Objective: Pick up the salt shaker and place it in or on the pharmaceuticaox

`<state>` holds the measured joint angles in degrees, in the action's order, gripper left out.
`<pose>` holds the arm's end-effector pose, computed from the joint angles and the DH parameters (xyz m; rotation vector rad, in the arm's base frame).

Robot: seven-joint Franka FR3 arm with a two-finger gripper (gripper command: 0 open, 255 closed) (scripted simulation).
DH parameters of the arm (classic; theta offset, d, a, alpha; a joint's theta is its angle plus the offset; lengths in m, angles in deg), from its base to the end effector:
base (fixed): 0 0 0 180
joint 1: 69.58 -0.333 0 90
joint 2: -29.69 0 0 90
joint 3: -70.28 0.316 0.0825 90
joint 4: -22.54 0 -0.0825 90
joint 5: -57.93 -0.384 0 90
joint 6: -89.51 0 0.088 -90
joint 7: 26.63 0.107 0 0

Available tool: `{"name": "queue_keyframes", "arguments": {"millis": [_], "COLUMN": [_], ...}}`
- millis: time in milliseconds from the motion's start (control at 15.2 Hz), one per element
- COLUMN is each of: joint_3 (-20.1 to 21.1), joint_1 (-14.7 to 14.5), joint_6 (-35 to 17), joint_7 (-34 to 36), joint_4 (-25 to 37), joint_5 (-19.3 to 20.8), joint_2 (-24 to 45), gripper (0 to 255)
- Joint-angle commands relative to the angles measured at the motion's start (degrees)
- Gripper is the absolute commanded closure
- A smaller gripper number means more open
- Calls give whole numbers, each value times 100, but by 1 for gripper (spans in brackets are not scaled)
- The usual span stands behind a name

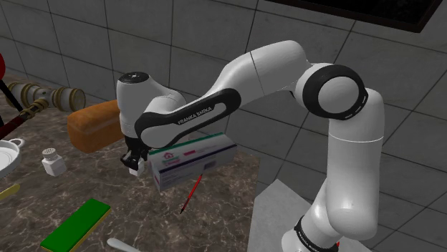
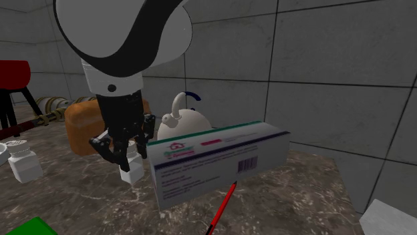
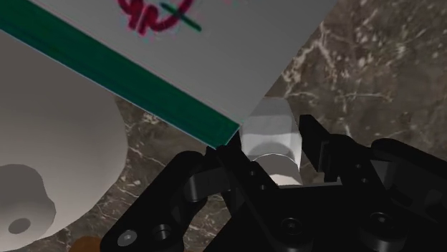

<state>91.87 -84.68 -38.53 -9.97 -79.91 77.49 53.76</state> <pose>0.5421 0.3657 0.3381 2.9523 0.7822 0.1753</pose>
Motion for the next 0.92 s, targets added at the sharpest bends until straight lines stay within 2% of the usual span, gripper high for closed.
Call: {"name": "queue_keyframes", "arguments": {"millis": [0, 198, 858], "joint_3": [-2, -3, 103], "joint_1": [1, 1, 57], "joint_6": [2, -1, 607], "joint_7": [0, 1, -205], "joint_4": [-1, 1, 305], "joint_5": [0, 2, -233], "joint_2": [1, 5, -337], "gripper": [255, 255, 255]}}
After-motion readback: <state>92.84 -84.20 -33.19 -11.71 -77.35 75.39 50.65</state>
